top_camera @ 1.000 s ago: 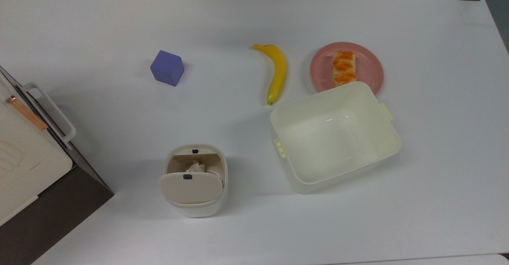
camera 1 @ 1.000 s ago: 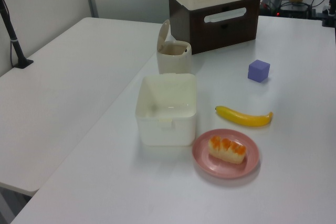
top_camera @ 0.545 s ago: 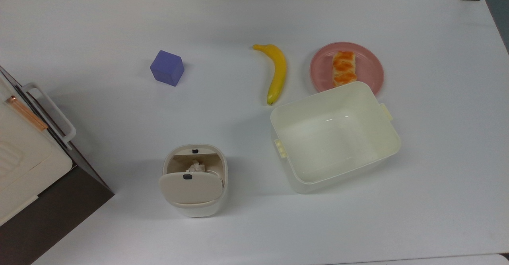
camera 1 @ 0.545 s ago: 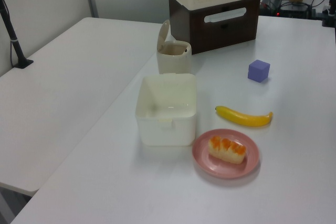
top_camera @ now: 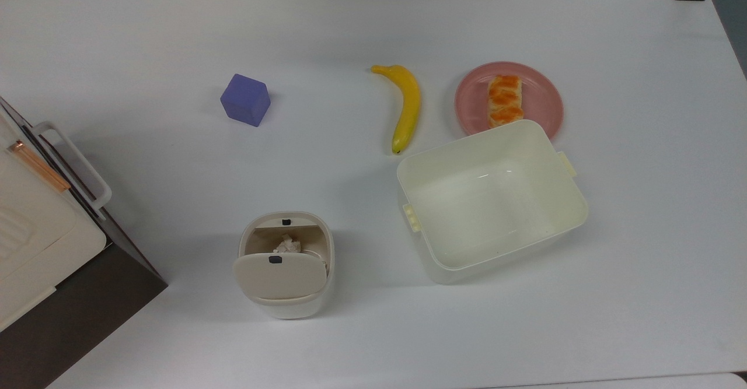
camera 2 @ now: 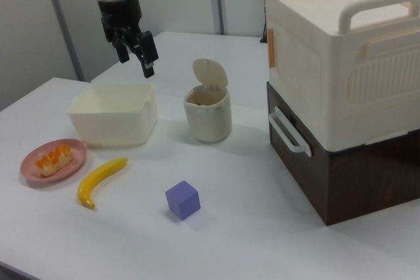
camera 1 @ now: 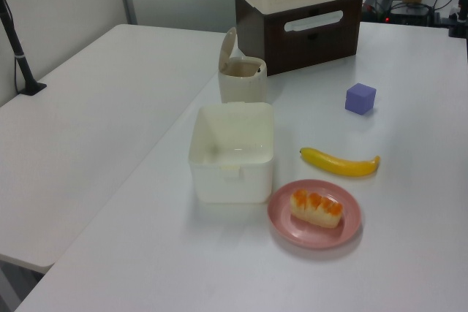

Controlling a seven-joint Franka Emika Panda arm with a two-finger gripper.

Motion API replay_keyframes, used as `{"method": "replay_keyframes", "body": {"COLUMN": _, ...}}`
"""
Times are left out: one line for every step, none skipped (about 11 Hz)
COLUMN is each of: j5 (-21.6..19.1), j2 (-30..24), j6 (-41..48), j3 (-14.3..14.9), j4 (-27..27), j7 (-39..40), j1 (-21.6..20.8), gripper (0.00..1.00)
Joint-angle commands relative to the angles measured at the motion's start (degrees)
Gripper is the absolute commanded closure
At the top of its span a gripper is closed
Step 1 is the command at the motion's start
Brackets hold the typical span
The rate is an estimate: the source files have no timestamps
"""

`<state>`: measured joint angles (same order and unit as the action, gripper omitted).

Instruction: Put the bread on the table

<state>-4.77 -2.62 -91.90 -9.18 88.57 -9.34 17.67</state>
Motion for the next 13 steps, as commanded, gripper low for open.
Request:
{"method": "replay_keyframes", "body": {"j5": -0.59, "j2": -0.9, "j6": 1.64, "j3": 0.56, "j4": 0.11, "j7": -0.32, "j1": -0.35, "gripper": 0.0}}
{"method": "replay_keyframes", "body": {"j5": -0.5, "j2": -0.81, "j6": 1.73, "j3": 0.3, "j4": 0.11, "j7": -0.41, "j1": -0.35, "gripper": 0.0}}
{"method": "replay_keyframes", "body": {"j5": 0.37, "j2": -0.81, "j6": 1.73, "j3": -0.05, "j4": 0.2, "j7": -0.32, "j1": -0.7, "gripper": 0.0}}
{"method": "replay_keyframes", "body": {"j5": 1.86, "j2": -0.55, "j6": 1.55, "j3": -0.49, "j4": 0.28, "j7": -0.24, "j1": -1.14, "gripper": 0.0}}
{"method": "replay_keyframes", "body": {"j5": 3.79, "j2": -0.2, "j6": 1.73, "j3": -1.71, "j4": 0.29, "j7": 0.03, "j1": -1.84, "gripper": 0.0}}
{"method": "replay_keyframes", "body": {"j5": 6.33, "j2": 0.24, "j6": 2.16, "j3": -3.72, "j4": 0.46, "j7": -0.49, "j1": -3.15, "gripper": 0.0}}
{"method": "replay_keyframes", "body": {"j5": 8.27, "j2": 1.03, "j6": 3.65, "j3": -5.66, "j4": 0.55, "j7": -0.85, "j1": -4.3, "gripper": 0.0}}
{"method": "replay_keyframes", "body": {"j5": 9.94, "j2": 2.51, "j6": 3.75, "j3": -6.98, "j4": 0.64, "j7": -1.02, "j1": -5.88, "gripper": 0.0}}
{"method": "replay_keyframes", "body": {"j5": 11.35, "j2": 3.92, "j6": 3.57, "j3": -7.34, "j4": 0.64, "j7": -2.85, "j1": -8.07, "gripper": 0.0}}
{"method": "replay_keyframes", "body": {"j5": 13.19, "j2": 5.76, "j6": 2.88, "j3": -7.35, "j4": 0.64, "j7": -5.57, "j1": -11.05, "gripper": 0.0}}
{"method": "replay_keyframes", "body": {"j5": 15.73, "j2": 8.13, "j6": 0.87, "j3": -7.35, "j4": 0.64, "j7": -8.73, "j1": -14.04, "gripper": 0.0}}
{"method": "replay_keyframes", "body": {"j5": 17.59, "j2": 10.24, "j6": -0.89, "j3": -7.35, "j4": 0.9, "j7": -12.59, "j1": -16.94, "gripper": 0.0}}
{"method": "replay_keyframes", "body": {"j5": 19.61, "j2": 12.61, "j6": -1.17, "j3": -7.35, "j4": 0.9, "j7": -15.32, "j1": -19.92, "gripper": 0.0}}
